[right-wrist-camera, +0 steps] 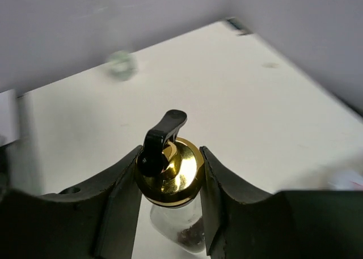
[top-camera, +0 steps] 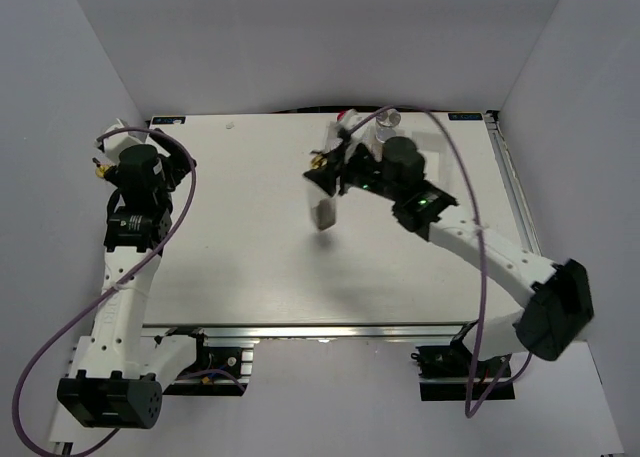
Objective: Organize the condiment bottles
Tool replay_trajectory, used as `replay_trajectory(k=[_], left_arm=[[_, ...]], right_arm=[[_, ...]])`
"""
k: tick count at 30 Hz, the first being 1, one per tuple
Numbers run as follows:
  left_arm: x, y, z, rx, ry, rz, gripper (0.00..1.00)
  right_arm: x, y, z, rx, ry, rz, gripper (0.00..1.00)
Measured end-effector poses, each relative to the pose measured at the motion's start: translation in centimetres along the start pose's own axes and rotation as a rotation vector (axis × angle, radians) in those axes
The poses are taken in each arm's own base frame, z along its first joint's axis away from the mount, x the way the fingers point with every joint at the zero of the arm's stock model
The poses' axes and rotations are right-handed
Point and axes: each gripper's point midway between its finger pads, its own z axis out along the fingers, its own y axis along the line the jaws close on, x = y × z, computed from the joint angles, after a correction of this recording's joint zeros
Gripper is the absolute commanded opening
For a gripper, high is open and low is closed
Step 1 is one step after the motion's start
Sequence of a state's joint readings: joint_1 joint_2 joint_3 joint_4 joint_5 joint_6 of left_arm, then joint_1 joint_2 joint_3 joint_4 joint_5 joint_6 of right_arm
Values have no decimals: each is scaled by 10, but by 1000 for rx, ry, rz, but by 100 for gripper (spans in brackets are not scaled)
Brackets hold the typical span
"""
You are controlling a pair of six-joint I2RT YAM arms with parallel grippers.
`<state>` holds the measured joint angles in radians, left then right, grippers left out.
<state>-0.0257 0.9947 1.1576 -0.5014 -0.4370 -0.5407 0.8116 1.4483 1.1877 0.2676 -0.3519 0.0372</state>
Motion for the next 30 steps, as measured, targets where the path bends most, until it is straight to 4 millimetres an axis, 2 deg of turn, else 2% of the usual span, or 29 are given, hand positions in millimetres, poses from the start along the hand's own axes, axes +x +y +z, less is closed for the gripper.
replay_trajectory(k=[3,6,8,10,12,16,18,21,30], left_arm=[[21,-10,7,63,61,13,98],[46,-15,18,96,129,32,98],[62,-16,24,104,173,47,98],[74,-15,28,106,204,55,98],[81,-14,29,107,219,60,98],[82,-14,31,109,212,65,98],[81,-13,32,105,204,67,98],[79,-13,33,102,191,66,98],[76,-7,41,57,162,68,98]], right_arm=[[-33,-57,-50,223,-42,-59,0],[-67,-94,-101,419,-97,-101,0],[-80,-115,-131,529,-115,-113,0],[-85,-139,-154,628,-110,-113,0],[-81,-168,-176,723,-80,-96,0],[-60,-223,-213,876,0,-40,0],[-47,-243,-227,930,36,-15,0],[-33,-264,-238,985,79,6,0],[-18,-313,-236,1057,99,-8,0]])
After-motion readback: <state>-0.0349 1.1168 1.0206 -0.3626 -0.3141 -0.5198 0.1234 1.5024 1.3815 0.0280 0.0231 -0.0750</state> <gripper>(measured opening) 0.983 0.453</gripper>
